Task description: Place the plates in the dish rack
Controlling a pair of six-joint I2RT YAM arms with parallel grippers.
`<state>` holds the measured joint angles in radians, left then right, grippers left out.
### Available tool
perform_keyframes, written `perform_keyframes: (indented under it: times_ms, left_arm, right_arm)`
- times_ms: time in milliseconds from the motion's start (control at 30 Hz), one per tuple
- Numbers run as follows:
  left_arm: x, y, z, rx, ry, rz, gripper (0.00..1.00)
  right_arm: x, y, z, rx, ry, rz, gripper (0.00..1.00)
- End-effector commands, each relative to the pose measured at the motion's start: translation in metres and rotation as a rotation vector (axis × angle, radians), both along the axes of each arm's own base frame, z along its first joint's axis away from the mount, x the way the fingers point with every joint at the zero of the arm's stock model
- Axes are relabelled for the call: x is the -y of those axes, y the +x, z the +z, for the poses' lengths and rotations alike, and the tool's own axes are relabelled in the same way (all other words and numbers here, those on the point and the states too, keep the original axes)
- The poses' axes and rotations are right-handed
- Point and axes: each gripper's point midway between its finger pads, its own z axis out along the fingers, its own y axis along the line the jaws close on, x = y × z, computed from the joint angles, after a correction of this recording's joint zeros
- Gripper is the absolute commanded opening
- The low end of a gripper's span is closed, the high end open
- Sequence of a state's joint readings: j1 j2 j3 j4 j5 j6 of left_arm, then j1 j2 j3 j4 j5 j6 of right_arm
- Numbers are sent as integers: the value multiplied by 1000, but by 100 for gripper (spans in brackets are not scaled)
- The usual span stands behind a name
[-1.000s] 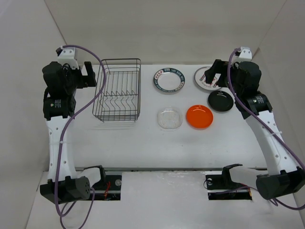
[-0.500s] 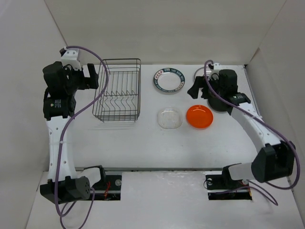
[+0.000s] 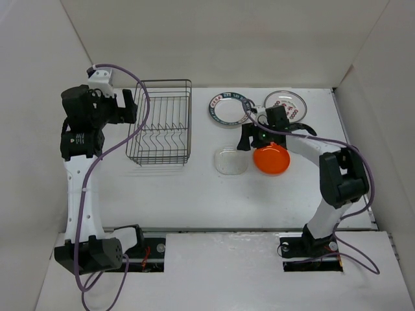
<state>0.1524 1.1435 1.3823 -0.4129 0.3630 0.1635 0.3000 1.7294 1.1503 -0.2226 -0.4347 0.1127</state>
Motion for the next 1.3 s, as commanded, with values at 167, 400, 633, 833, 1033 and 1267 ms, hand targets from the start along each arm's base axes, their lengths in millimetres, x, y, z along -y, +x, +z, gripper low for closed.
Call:
perform_keyframes:
  times_ms: [167,400,633,833,1033,1267]
  left_arm:
    - [2,-2,5,15,25,-26,100]
    - [2,1,2,6,24,-26,100]
    - [0,1,1,5,26,-17,100]
    - [-2,-1,4,15,39,-11,100]
    - [-4,1,1,6,41,-1,100]
    - [-7,4,-10,-23,43,16,100]
  right_arm:
    - [-13,30,-6,68,-20,40,82]
    - [-20,32,-26,23,-30,55,71]
    - [-22,28,-39,-9,-54,66,56]
    - [-19,22,-45,-26,-91,72,30]
    - [-12,23,-52,-46,-131,46,20]
    - [-15,20,-61,-77,-132,30,0]
